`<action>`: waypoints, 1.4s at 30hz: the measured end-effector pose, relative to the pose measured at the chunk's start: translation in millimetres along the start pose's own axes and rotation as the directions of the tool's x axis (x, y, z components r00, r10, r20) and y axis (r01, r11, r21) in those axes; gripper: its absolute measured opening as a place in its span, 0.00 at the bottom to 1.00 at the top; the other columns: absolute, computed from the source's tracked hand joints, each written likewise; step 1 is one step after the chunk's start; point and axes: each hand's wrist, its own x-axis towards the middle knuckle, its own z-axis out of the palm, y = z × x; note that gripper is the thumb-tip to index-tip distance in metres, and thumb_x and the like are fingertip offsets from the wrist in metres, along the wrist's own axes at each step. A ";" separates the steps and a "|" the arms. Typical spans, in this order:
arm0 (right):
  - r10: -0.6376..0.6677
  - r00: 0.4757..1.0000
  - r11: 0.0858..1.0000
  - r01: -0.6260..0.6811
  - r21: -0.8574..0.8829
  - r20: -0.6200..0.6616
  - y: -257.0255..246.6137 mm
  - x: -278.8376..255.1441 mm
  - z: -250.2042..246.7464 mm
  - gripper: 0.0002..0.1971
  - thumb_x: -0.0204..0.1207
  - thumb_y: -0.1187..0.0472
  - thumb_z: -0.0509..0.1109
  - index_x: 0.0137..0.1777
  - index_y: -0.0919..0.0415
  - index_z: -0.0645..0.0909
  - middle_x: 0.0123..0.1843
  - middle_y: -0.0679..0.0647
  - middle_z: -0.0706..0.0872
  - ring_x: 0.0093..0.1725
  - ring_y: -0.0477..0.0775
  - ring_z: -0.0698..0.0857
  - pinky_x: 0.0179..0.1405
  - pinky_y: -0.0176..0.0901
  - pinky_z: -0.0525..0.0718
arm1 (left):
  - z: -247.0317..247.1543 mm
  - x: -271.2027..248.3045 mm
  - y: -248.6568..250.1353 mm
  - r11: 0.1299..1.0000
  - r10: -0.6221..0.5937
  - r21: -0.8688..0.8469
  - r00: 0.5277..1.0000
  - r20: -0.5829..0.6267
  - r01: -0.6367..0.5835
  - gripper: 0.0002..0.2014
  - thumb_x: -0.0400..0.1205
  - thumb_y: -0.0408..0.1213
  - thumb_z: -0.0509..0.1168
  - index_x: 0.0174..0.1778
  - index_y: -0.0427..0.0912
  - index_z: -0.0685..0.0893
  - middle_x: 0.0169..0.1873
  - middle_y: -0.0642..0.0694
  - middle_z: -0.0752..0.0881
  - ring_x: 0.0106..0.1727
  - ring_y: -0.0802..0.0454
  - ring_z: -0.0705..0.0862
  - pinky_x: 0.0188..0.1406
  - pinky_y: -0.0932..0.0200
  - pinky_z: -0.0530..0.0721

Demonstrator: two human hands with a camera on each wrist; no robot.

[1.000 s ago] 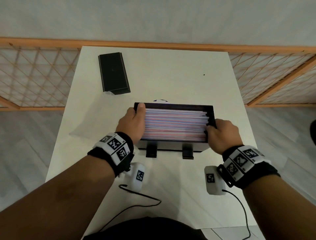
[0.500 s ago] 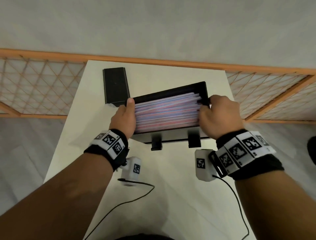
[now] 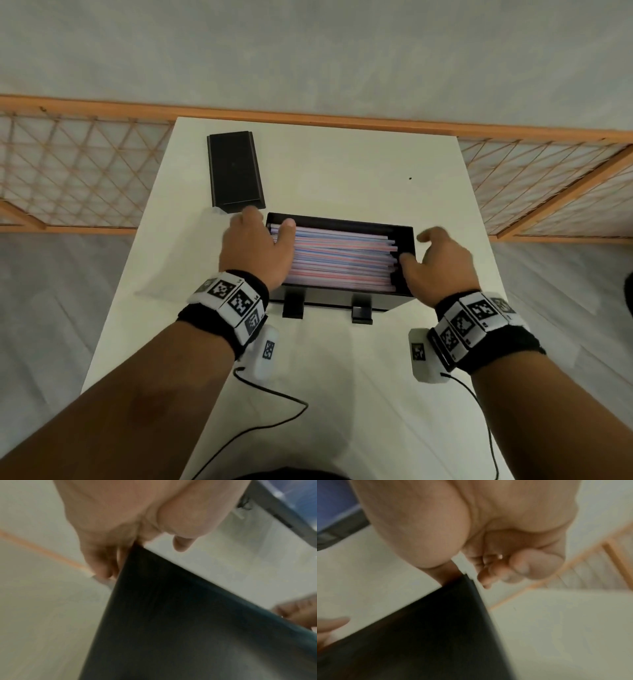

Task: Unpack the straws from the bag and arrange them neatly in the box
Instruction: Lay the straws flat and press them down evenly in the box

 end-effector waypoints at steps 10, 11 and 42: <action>0.126 0.872 0.710 -0.412 0.570 0.474 -69.2 23.7 28.2 0.07 0.76 0.69 0.71 0.37 0.71 0.83 0.34 0.68 0.86 0.33 0.62 0.84 0.38 0.52 0.84 | 10.9 13.2 32.7 0.734 -0.181 -0.526 0.871 0.457 0.429 0.17 0.89 0.49 0.62 0.47 0.36 0.80 0.29 0.40 0.82 0.25 0.46 0.80 0.25 0.57 0.79; 0.132 0.858 0.697 -0.436 0.570 0.496 -67.0 24.3 31.0 0.06 0.76 0.68 0.71 0.39 0.71 0.83 0.34 0.68 0.85 0.30 0.61 0.85 0.34 0.49 0.85 | 11.8 12.4 31.3 0.737 -0.187 -0.518 0.867 0.462 0.435 0.17 0.89 0.49 0.62 0.48 0.37 0.79 0.29 0.40 0.82 0.26 0.45 0.81 0.25 0.57 0.81; 0.164 0.714 0.594 -0.623 0.510 0.681 -55.4 29.8 38.7 0.10 0.77 0.58 0.71 0.39 0.65 0.80 0.32 0.63 0.89 0.31 0.63 0.91 0.32 0.50 0.89 | 30.3 21.8 30.7 0.897 -0.229 -0.164 0.748 0.622 0.410 0.28 0.87 0.61 0.58 0.44 0.36 0.85 0.32 0.38 0.92 0.28 0.44 0.88 0.33 0.59 0.80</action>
